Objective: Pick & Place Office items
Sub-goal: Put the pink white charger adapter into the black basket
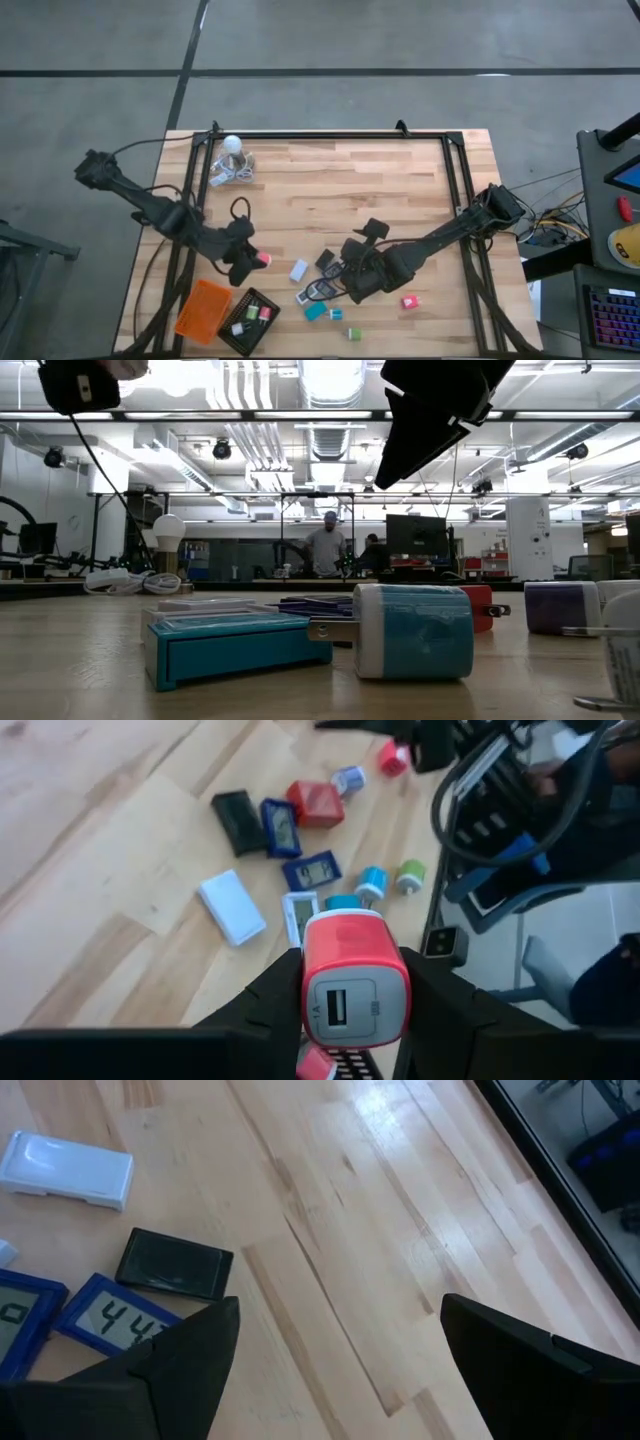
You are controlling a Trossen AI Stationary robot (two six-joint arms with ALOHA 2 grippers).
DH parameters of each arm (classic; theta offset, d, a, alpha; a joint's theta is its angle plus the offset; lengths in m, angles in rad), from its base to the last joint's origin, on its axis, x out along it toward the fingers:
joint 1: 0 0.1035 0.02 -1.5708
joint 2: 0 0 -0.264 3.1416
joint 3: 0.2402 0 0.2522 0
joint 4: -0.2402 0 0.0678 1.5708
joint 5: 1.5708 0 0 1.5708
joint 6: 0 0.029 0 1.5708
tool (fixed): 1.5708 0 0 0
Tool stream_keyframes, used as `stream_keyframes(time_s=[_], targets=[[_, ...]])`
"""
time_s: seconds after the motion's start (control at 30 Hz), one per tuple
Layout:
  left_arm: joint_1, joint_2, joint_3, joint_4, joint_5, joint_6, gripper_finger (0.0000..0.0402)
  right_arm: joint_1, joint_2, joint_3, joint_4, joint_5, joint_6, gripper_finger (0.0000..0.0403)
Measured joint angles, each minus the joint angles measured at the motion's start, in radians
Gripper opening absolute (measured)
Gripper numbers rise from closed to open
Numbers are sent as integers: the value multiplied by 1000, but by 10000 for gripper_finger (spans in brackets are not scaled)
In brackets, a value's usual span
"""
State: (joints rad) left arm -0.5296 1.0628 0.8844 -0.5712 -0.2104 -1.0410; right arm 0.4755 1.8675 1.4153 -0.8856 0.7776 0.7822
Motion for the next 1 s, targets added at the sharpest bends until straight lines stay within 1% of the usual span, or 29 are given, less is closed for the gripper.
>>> stream_keyframes(time_s=[0.3, 0.4, 0.57, 0.67, 0.83, 1.0], targets=[[-54, 105, 29, -114, 8, -154, 138, -1, 0, -5, 0, 0, -34, 343], [-79, 142, 65, -163, 8, -205, 138, -1, 0, -5, 0, 0, -50, 343], [-122, 220, 146, -307, 9, -306, 138, -2, 0, -10, 0, 4, -61, 343], [-141, 268, 184, -340, 17, -336, 138, -2, 0, -13, 0, 8, -61, 343], [-149, 345, 235, -345, 107, -340, 138, -3, 0, -17, 1, 8, -61, 343], [-149, 425, 239, -354, 214, -332, 138, -3, 0, -19, 0, 8, -61, 343]])
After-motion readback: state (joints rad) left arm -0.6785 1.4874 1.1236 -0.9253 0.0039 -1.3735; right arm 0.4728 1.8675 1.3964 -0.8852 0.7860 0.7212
